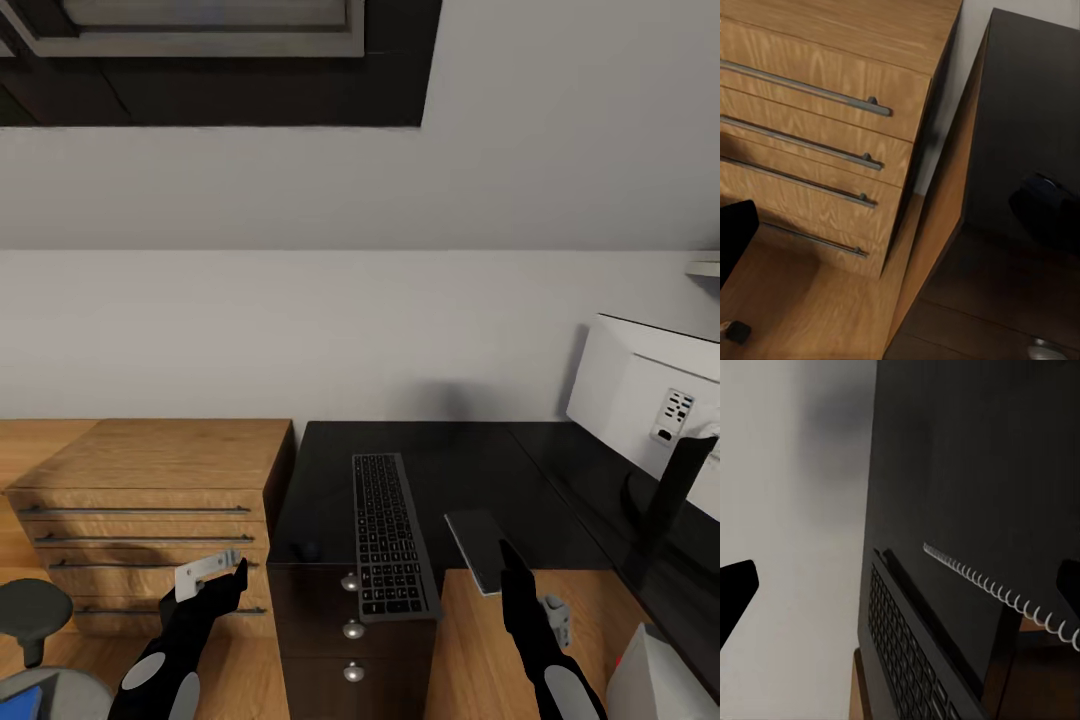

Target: In the bedroom, organize the workspace by keeping the computer under the desk, ensuring the monitor is on the desk, placing the keyboard on the desk next to the monitor, placing the mouse on the desk next to the keyboard, moving the folder from the swivel chair onto the desk next to the mouse, stacking the notebook on top of the folder with the pen on top of the notebook, and positioning the swivel chair next to the desk.

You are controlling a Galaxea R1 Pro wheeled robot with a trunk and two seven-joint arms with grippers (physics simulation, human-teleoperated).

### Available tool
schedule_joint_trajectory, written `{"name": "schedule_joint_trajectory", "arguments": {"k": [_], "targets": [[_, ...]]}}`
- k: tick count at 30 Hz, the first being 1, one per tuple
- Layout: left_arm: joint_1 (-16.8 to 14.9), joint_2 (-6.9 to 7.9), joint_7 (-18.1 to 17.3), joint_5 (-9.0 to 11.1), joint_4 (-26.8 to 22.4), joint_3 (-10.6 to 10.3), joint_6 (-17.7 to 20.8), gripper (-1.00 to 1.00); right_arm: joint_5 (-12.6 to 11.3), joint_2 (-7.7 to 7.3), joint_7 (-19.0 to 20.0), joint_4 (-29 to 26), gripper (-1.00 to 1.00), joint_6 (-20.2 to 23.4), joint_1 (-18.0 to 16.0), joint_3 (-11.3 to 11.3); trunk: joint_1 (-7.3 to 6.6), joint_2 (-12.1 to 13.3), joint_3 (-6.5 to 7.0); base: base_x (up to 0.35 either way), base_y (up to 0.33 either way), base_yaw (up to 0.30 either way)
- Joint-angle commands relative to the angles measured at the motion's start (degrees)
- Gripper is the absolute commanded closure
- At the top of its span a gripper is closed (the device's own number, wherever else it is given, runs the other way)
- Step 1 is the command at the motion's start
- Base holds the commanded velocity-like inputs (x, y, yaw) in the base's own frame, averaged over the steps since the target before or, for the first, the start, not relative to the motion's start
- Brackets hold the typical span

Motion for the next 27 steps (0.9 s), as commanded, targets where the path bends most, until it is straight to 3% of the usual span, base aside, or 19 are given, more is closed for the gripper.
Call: {"name": "schedule_joint_trajectory", "arguments": {"k": [1, 20, 27], "targets": [[-0.04, -0.02, 0.29, 0.6, -0.08, 0.02, 0.22, -1.0, -0.6, 0.03, 0.28, 0.02, -1.0, -0.11, -0.03, -0.04, 0.0, -0.03, -0.06, -0.01, 0.0, 0.0], [-0.03, -0.02, 0.3, 0.6, -0.08, 0.02, 0.22, -1.0, -0.55, -0.03, 0.28, 0.02, -1.0, -0.11, -0.03, -0.03, 0.0, -0.03, -0.06, -0.004, 0.0, 0.0], [-0.04, -0.01, 0.3, 0.6, -0.08, 0.07, 0.22, -1.0, -0.54, -0.05, 0.29, 0.02, -1.0, -0.11, -0.03, -0.04, 0.0, -0.03, -0.06, -0.261, 0.0, 0.0]]}}
